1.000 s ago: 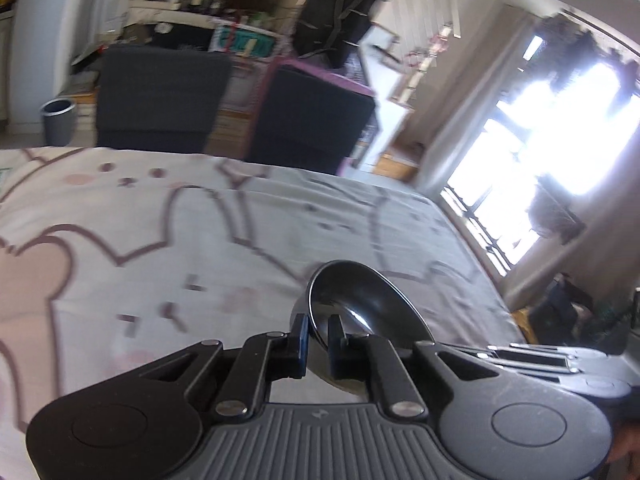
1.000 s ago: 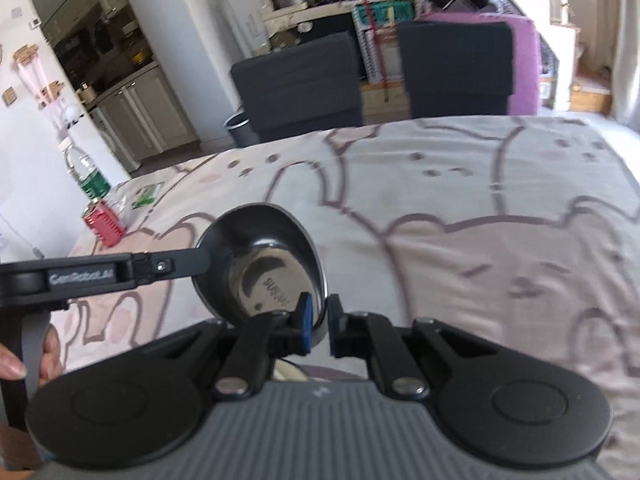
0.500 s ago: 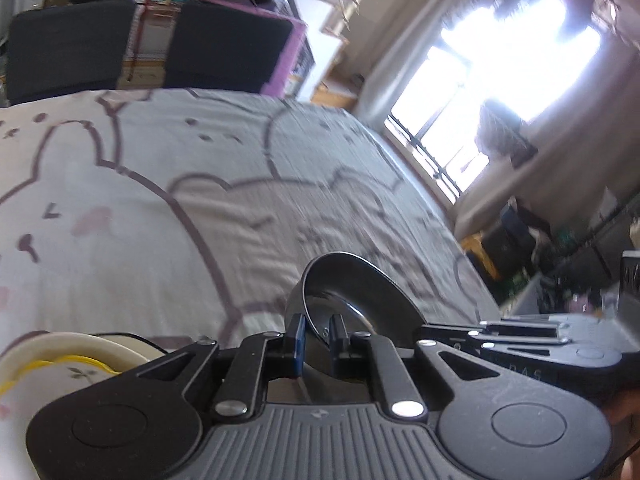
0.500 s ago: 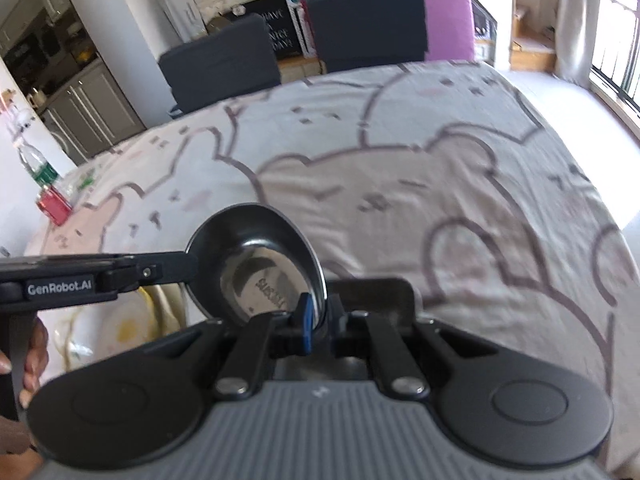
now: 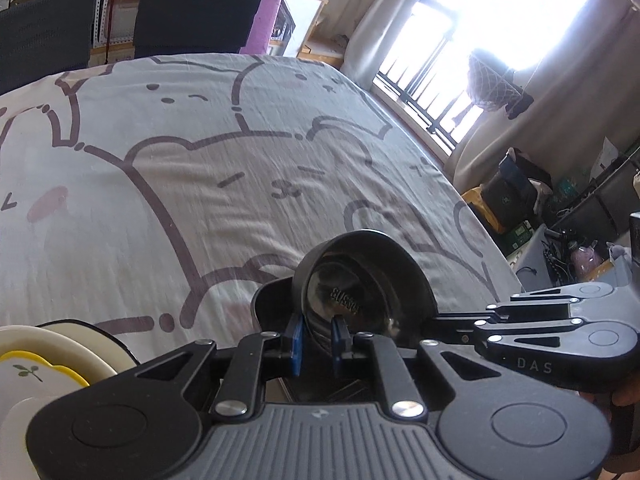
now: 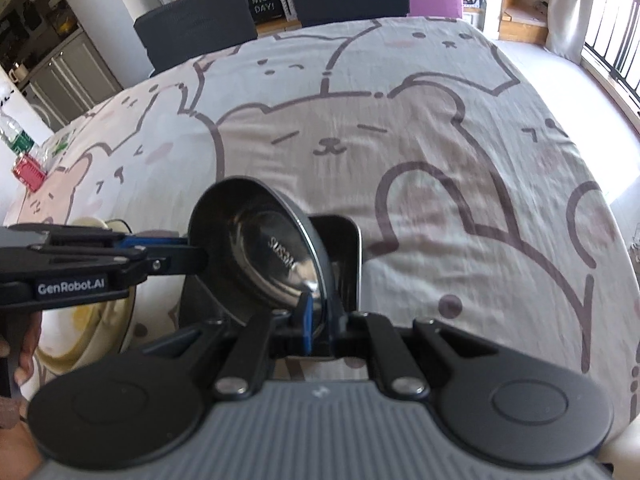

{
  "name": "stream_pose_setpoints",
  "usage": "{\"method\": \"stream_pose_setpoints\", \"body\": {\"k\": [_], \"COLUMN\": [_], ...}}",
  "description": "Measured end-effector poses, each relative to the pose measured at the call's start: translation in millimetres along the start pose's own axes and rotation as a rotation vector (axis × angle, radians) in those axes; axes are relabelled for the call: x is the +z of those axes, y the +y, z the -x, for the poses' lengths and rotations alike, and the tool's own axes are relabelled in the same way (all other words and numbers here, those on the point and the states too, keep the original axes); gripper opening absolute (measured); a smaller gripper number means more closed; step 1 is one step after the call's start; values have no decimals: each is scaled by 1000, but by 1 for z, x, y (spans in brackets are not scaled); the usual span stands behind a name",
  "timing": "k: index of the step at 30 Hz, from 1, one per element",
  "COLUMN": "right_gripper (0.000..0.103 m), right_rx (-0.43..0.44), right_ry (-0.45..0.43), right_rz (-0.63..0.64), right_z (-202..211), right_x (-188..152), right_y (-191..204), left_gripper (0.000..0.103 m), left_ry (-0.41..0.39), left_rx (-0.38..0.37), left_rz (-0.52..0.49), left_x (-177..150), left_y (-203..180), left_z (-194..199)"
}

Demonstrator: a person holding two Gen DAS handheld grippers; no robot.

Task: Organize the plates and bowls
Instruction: 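Carry the oval steel bowl with both grippers over the steel tray, then lower the oval bowl into the steel tray and open both grippers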

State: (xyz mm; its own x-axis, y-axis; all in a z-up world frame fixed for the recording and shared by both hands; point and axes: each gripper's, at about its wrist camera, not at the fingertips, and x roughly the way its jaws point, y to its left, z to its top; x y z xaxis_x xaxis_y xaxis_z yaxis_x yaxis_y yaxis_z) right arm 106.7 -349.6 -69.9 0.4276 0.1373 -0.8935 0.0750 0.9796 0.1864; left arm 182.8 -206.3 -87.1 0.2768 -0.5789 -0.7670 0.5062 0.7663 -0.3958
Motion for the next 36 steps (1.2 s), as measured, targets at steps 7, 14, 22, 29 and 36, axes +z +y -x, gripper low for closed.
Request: {"method": "stream_pose_setpoints", "body": {"k": [7,14,22,29,36], "right_gripper": [10,11,41,42,40], "right_rx": [7,1,-4,-36,-94], "right_ry": [19,33,-10,-92,-79], "right_rz": [12,30,27,-4,-22], "right_z": [0,-6,1,8,-9], "right_x": [2,2,9,20,27], "right_y": [-1,4,4,-9,-19], "left_gripper": [20,24,50,48,48], "left_ry": [18,44,-2,39,33], "left_rx": [-35,-5,1,8,66], "left_rz": [16,13,-11,-96,-120], "left_x": [-2,-4,-1,-8,-11], "left_y": [3,5,6,2,10], "left_z": [6,-7,6,12,13]}}
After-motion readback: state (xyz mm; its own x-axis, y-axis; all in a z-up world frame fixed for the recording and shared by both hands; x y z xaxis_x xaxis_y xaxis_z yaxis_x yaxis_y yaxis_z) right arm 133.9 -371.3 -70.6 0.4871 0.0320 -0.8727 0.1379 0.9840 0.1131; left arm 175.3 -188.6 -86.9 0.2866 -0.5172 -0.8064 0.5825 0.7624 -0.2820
